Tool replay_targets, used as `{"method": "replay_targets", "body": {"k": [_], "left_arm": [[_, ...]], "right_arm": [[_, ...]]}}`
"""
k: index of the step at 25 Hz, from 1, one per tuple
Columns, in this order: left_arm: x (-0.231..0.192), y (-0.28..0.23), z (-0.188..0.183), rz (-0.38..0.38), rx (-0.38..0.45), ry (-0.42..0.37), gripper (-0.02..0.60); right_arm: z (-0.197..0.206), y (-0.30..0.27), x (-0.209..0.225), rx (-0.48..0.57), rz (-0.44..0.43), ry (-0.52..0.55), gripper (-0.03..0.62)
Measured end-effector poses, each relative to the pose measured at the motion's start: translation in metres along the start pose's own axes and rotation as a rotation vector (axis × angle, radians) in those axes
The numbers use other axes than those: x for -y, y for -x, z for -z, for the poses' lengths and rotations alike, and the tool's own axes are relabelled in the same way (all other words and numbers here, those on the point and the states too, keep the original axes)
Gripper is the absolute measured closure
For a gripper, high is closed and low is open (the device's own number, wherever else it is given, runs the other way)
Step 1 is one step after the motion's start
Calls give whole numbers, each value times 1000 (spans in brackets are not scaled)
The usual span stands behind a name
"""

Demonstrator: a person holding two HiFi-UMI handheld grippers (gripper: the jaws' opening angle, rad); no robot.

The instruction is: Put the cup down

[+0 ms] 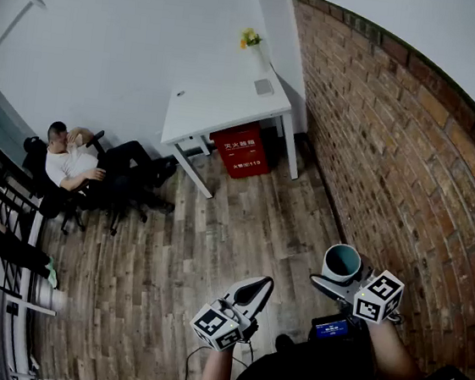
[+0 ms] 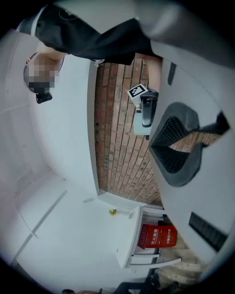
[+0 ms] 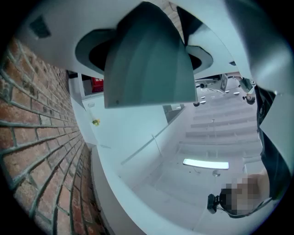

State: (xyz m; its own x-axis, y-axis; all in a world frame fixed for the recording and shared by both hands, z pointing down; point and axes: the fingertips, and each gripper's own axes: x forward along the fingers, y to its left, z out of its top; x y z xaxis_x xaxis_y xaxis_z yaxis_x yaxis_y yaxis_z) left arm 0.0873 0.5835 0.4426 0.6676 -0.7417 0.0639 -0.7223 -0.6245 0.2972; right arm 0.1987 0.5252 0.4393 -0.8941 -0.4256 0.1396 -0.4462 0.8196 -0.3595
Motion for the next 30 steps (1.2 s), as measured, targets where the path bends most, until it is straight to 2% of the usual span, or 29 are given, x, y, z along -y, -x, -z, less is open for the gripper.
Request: {"method": "replay_targets", "body": {"k": [30], "left_arm": [[-3,2,-1,13,-5,-4,572]], "right_arm": [[-2,-3,-9,11,-37,-17,189]]}}
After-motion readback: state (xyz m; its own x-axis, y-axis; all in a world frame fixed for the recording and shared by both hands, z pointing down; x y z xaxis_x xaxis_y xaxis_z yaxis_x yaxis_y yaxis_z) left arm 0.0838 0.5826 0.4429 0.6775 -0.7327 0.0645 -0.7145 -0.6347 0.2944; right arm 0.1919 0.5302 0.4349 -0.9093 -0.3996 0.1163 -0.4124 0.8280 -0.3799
